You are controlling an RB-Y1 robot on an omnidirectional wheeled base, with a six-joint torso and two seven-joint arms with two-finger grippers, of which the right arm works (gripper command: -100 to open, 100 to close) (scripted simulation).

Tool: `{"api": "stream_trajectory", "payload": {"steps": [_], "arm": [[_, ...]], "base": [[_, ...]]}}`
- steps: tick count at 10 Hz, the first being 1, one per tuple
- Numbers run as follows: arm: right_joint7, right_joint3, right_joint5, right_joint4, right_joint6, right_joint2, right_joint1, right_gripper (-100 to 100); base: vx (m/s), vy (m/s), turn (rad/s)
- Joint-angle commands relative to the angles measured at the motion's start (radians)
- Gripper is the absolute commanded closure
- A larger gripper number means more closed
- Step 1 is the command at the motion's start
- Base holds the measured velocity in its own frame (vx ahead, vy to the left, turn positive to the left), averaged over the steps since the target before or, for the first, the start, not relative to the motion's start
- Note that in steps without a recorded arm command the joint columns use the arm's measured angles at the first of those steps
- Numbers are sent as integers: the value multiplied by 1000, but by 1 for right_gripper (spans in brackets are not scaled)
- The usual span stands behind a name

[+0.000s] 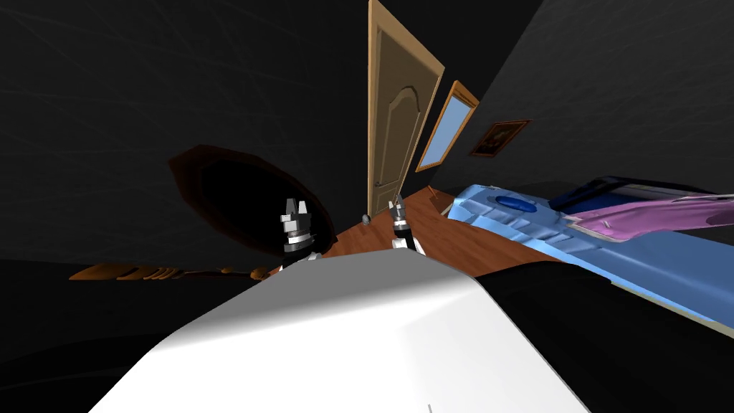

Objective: Pull the door open

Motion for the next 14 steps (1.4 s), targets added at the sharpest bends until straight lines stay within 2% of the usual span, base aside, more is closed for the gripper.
{"api": "stream_trajectory", "payload": {"steps": [1,14], "arm": [[0,0,-5,43,-11,-10,-19,-100],[-1,18,-41,340,-67,-95,-136,-100]], "base": [[90,-55,78],[89,-68,77]]}}
